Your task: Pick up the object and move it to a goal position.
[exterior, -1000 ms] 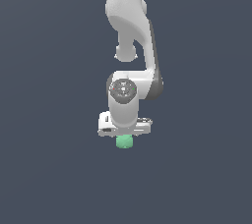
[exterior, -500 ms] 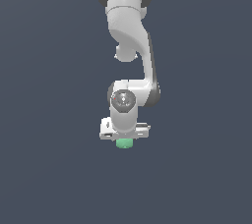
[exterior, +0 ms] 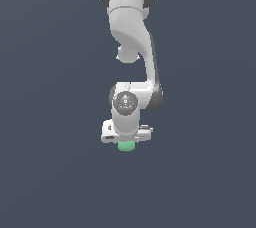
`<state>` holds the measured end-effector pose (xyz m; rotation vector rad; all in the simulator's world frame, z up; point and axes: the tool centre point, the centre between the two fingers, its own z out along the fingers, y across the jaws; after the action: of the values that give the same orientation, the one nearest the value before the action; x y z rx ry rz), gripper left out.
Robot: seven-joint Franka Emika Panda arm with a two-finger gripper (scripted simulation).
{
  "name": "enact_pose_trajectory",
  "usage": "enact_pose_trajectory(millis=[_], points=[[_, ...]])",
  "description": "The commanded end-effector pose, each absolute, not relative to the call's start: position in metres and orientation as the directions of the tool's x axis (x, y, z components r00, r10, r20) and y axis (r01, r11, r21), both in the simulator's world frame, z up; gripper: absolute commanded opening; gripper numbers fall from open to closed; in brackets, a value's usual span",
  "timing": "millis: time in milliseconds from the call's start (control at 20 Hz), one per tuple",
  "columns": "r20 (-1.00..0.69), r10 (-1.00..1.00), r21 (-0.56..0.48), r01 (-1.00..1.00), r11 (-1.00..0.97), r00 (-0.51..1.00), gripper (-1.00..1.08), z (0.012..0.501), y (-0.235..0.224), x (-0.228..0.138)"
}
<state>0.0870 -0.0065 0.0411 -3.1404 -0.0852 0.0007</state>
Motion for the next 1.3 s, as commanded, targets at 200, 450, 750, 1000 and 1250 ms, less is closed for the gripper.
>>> enact_pose_trajectory(millis=[200,450,750,1000,1250], points=[[0.0,0.054,0.0,0.054,-0.999,0.999,-1.0,0.041,-0.006,0.087],[0.0,0.054,0.0,0.054,-0.999,0.999,-1.0,0.042,0.0,0.081],[0.0,0.054,0.0,0.054,-0.999,0.999,-1.0,0.044,0.015,0.066],[0.0,0.054,0.0,0.054,-0.999,0.999,-1.0,0.046,0.038,0.044],[0.0,0.054,0.0,0.054,-0.999,0.999,-1.0,0.049,0.071,0.013]])
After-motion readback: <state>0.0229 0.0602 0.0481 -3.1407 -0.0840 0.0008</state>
